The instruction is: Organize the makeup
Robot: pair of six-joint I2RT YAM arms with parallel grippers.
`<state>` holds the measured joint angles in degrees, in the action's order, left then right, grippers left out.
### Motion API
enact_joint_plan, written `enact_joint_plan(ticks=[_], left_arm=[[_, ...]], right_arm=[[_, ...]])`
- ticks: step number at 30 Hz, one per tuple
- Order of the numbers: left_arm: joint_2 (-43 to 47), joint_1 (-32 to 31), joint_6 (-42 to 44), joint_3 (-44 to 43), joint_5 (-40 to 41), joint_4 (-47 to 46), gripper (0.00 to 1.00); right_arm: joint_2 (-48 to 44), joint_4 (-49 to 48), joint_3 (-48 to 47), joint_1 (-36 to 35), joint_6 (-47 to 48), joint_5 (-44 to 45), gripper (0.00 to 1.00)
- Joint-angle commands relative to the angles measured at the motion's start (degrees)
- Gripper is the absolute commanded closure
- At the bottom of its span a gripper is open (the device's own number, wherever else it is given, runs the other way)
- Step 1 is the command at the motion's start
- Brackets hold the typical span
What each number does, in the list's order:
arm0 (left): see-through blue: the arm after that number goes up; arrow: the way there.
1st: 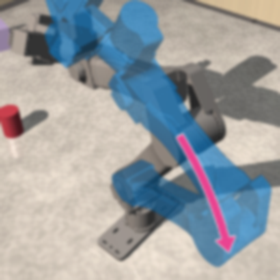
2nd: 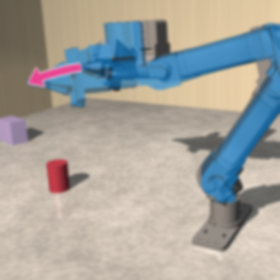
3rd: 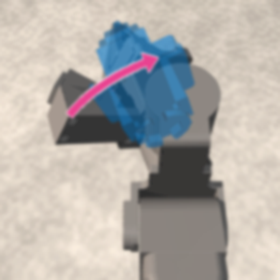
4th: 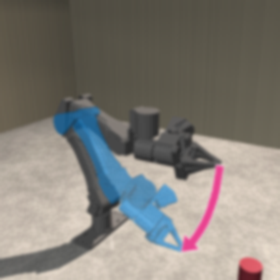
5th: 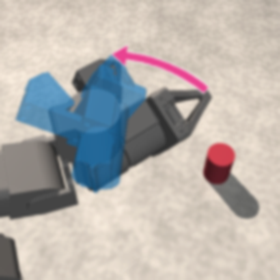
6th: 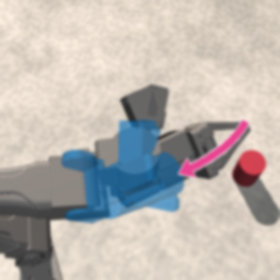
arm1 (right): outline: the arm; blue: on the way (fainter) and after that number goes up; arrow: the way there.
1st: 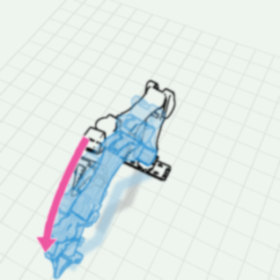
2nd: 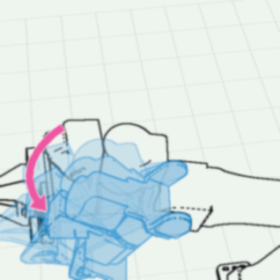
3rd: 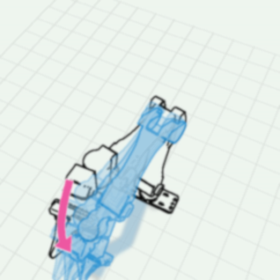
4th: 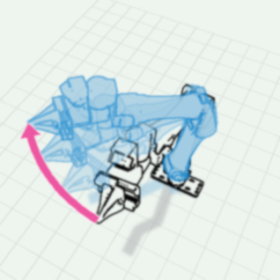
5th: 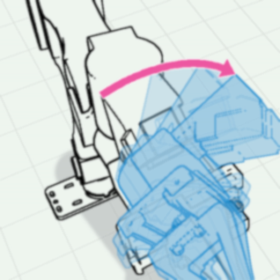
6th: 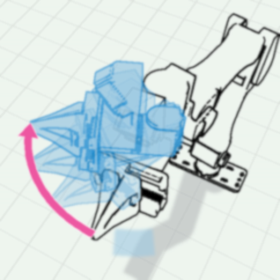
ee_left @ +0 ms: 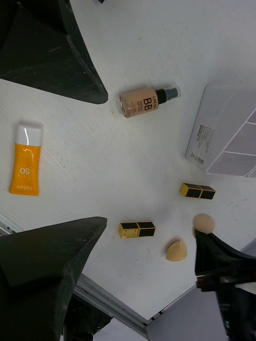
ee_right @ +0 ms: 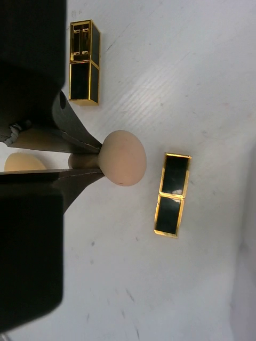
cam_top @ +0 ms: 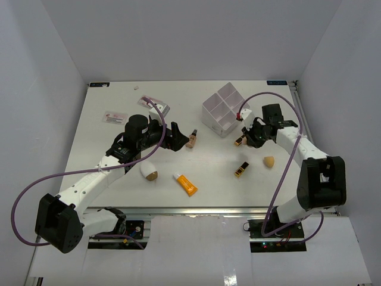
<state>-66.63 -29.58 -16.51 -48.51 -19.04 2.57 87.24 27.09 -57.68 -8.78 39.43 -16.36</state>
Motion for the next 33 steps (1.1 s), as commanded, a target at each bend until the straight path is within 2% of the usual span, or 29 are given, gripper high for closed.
enact_joint_plan(ticks=[1,7,10,13,20,26,33], left_arm=[[1.3,-0.1,0.2,-2.2,-1.3,-0.2,0.02],[1.2,-0.1,0.4,-2.1,-0.9,-0.1,0.02],[1.2,-0.1,0.7,-2.1,-0.6,0.0,0.02],[1.2,-0.1,1.0,-2.2,-0.2,0.2,0.02],[1.2,-0.1,1.1,-2.4,-0.1,0.3,0.02],[0.9,-0.1,1.1,-2.4,-0.4,0.3,0.02],[0.5,-0.1,1.3,-2.4,-0.1,0.4,0.02]], right_arm=[[-2.5,1.6,-10.5,-0.2,-0.1,-3.3,0.92],[5.4,-1.6,-22.7,-0.2,-7.9,-2.0,0.92],[10.9,-5.6,-27.9,-0.2,-18.9,5.2,0.92],[15.2,-7.5,-31.5,-0.2,-29.3,8.9,0.92],[17.7,-13.2,-28.3,-0.2,-48.2,14.9,0.92],[17.5,-15.4,-25.4,0.1,-55.1,19.3,0.92],[20.4,-15.3,-25.7,0.3,-58.2,17.3,0.92]])
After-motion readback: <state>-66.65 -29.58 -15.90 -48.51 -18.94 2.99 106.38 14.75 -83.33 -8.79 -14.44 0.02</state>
